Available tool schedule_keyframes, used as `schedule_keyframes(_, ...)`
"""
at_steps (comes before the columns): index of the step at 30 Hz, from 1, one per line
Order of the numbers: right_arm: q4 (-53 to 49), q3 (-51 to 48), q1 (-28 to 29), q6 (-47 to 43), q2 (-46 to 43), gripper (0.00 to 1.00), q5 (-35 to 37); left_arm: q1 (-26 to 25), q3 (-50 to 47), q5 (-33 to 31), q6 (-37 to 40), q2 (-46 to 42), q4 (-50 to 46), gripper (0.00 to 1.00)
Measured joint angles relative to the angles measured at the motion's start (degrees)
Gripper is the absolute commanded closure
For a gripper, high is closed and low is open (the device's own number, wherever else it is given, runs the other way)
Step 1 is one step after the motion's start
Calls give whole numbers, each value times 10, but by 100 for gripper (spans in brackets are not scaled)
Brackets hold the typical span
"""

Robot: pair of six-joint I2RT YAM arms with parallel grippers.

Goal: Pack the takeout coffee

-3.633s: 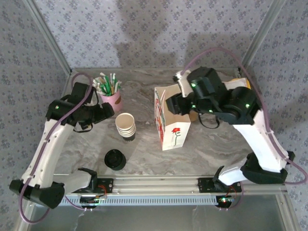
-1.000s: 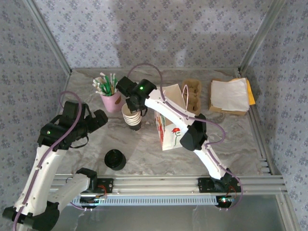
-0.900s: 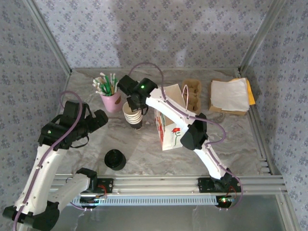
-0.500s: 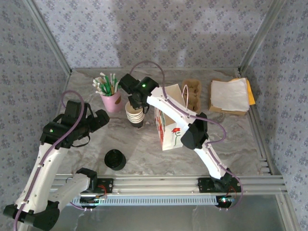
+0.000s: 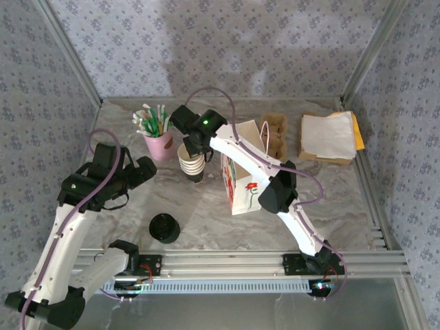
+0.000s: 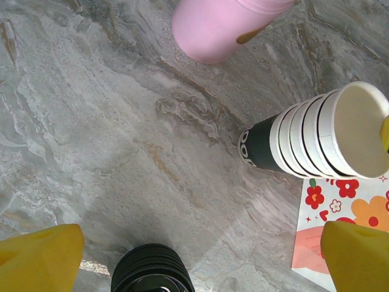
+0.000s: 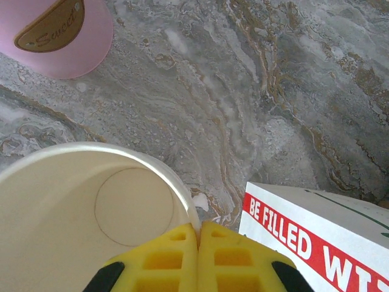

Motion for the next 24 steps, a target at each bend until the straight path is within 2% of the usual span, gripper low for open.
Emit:
schedule_keyframes(13,2,0,-6,0,-22,99,-3,0,0,2,0,7,2,0)
schedule_keyframes(24,24,-36,-33,22,-58,100,-50,0,18,2,0,22,1,0)
